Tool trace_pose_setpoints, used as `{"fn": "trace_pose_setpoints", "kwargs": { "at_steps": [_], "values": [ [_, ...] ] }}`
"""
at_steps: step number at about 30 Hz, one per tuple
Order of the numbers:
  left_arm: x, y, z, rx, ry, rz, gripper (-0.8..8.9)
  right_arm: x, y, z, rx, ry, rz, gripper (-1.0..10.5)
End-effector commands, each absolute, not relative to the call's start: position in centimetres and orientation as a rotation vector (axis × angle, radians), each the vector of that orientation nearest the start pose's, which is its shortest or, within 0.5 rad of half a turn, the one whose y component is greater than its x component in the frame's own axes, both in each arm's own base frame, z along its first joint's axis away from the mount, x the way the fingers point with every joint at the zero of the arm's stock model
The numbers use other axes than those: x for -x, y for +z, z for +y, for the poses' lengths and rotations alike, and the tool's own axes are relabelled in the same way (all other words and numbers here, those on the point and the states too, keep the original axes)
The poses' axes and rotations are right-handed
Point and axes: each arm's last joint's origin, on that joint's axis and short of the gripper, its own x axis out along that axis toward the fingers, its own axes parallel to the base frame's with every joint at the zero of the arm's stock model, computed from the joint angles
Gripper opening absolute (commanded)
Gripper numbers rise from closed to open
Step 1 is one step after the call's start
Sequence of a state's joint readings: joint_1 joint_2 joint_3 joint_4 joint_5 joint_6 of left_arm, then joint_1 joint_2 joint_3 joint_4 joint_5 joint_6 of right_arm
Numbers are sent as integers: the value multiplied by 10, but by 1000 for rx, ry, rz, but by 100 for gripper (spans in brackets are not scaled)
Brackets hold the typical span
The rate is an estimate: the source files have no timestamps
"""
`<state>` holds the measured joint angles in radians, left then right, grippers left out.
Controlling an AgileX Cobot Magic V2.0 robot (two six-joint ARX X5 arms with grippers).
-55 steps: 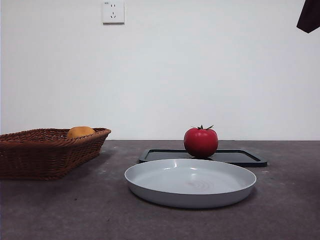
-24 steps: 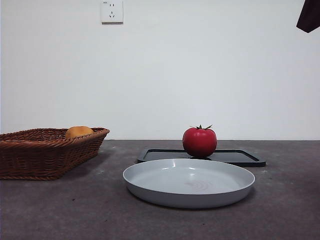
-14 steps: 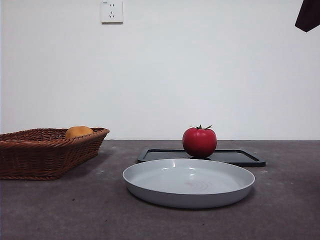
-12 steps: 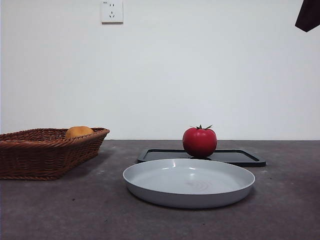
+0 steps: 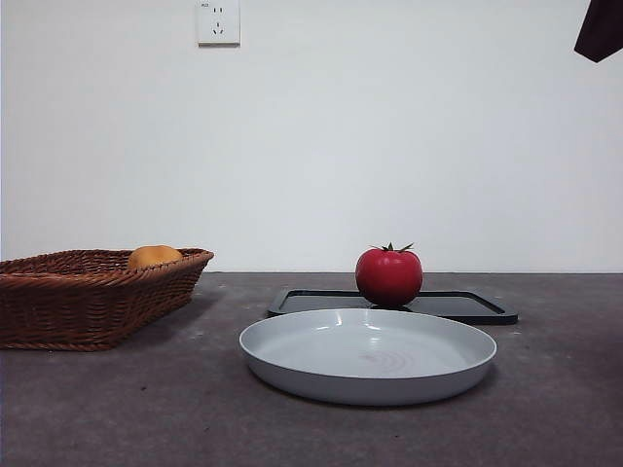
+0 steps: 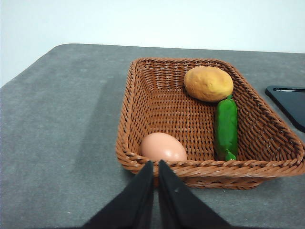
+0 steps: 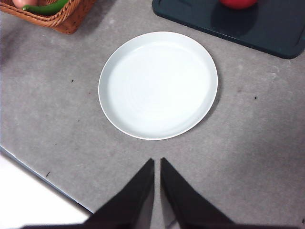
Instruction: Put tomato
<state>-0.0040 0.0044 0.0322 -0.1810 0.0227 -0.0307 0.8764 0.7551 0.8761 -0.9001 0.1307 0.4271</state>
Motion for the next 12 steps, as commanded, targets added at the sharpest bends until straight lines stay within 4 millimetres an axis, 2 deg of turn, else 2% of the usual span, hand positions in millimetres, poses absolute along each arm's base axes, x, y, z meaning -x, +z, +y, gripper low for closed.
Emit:
{"fn": "trace_pose_setpoints", "kwargs": {
  "at_steps": [1, 3, 6, 12],
  "values": [
    [-96, 149, -1, 16, -25, 179, 19, -88, 309, 102, -20, 548, 816, 11],
    [-96, 149, -1, 16, -25, 179, 19, -88, 309, 101, 6, 558, 808, 11],
    [-96, 149, -1, 16, -25, 179, 19, -90, 311, 87, 303, 504, 693, 11],
    [-96, 149, -1, 16, -28, 179, 19, -88, 322, 46, 216, 259, 584, 11]
  ]
}}
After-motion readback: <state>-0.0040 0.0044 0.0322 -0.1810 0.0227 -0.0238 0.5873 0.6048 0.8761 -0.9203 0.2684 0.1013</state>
